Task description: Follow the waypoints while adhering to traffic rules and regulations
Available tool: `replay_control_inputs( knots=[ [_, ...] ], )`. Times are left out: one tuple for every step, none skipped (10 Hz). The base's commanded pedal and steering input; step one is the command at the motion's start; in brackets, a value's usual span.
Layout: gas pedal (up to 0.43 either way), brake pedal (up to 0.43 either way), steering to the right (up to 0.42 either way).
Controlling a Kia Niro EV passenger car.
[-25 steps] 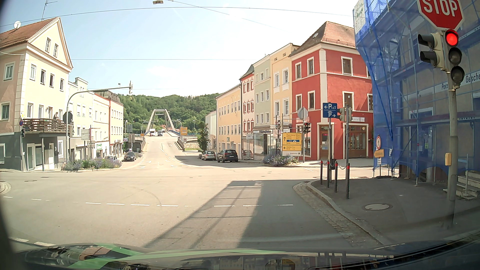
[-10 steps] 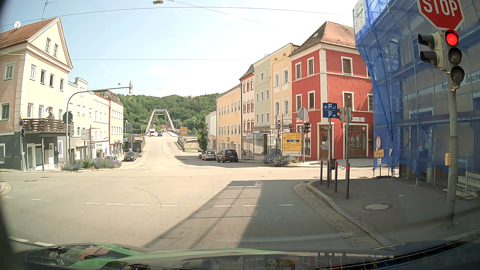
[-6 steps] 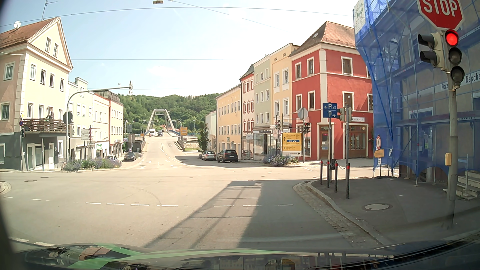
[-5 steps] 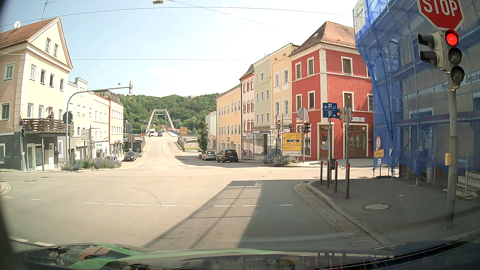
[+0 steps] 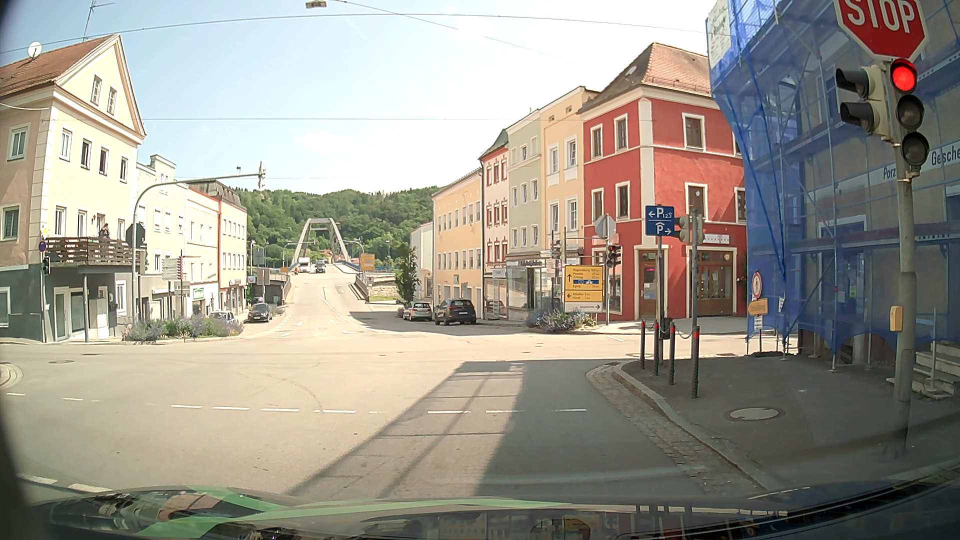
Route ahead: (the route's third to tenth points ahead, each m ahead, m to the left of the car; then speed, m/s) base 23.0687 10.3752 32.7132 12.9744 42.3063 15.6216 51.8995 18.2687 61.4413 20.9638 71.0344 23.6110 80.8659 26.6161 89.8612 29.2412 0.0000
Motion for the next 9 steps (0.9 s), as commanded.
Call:
replay_control_inputs(
  knots=[
    [0.000,0.305,0.019],
    [0.000,0.305,0.019],
    [0.000,0.305,0.018],
    [0.000,0.305,0.019],
    [0.000,0.305,0.019],
    [0.000,0.305,0.018],
    [0.000,0.305,0.018],
    [0.000,0.305,0.019],
    [0.000,0.305,0.019]
  ],
)
